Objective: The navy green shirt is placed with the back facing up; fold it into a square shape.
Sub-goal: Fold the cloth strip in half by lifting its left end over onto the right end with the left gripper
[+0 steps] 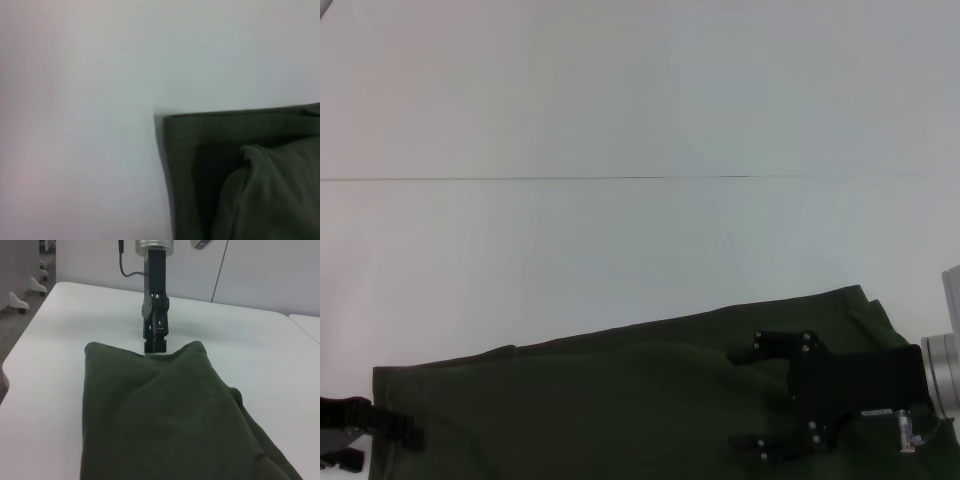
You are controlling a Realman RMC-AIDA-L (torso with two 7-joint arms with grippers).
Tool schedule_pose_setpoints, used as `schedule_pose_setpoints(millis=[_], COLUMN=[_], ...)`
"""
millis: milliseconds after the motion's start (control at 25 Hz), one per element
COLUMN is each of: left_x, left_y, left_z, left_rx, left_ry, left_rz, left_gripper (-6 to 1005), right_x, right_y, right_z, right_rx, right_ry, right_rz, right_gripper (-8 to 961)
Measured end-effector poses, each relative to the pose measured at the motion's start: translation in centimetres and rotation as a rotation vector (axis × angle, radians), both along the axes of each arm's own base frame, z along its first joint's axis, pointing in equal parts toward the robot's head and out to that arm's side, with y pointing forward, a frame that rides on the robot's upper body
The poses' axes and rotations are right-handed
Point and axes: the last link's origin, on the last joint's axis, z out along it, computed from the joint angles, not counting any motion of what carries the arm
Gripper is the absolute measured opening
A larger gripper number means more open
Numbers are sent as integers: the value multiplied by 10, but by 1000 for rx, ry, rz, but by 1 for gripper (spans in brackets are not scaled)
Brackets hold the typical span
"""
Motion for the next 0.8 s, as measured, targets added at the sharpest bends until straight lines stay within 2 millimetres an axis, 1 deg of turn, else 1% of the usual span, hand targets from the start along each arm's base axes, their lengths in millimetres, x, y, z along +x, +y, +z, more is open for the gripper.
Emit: schedule_pose_setpoints(millis=[800], left_x=[1], left_y=[-1], left_z=[-7], left_rx=[-12], left_ry=[-18], left_rz=[0], left_gripper=[847], right_x=[1], right_y=[0], right_z=[0], right_rx=[-1], right_ry=[-1], right_rz=[-1], right_gripper=[924])
